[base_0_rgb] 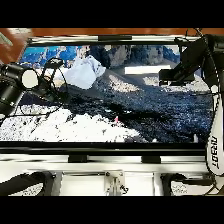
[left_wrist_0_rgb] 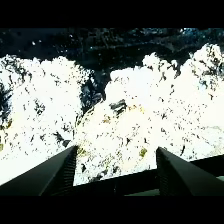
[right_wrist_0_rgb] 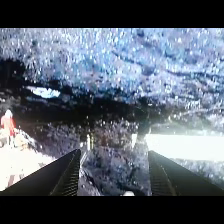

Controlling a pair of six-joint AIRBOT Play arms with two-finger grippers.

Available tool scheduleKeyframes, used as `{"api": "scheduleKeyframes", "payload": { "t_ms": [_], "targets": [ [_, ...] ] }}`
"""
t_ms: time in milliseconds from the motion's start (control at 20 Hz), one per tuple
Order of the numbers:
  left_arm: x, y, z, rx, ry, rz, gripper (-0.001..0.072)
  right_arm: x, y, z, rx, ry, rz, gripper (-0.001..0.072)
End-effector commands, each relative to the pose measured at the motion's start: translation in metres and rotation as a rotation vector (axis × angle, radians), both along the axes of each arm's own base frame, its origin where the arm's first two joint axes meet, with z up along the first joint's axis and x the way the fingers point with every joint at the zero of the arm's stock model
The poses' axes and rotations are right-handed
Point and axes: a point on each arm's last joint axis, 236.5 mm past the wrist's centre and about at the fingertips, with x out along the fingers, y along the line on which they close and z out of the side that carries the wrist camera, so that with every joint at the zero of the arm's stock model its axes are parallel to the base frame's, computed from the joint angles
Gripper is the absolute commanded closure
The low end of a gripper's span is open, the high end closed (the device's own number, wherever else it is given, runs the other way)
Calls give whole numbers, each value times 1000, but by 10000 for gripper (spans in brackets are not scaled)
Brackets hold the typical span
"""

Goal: Fold the shirts.

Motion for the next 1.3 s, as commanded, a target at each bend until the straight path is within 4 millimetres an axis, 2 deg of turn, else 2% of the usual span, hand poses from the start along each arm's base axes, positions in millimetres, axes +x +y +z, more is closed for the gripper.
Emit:
{"api": "scheduleKeyframes", "payload": {
  "t_ms": [0, 300, 400, 550, 600, 900, 1100, 1250],
  "targets": [
    [0, 0, 0, 1, 1, 0, 130, 0, 1, 0, 0, 0, 1, 172],
    [0, 0, 0, 1, 1, 0, 130, 0, 1, 0, 1, 0, 0, 171],
    [0, 0, 0, 1, 1, 0, 130, 0, 6, 0, 40, 8, -53, 172],
    [0, 0, 0, 1, 1, 0, 130, 16, 10, 6, 66, -63, -67, 171],
    [0, 0, 0, 1, 1, 0, 130, 16, 10, 6, 65, -62, -67, 171],
    [8, -3, -5, -4, -12, -2, 130, -5, 8, -1, 24, 20, 35, 171],
    [9, -6, -17, -1, 21, -4, 130, 4, 9, 2, 25, -24, 44, 171],
    [5, -18, -21, -48, 46, -9, 130, 13, 10, 5, 29, -62, 40, 171]
  ]
}}
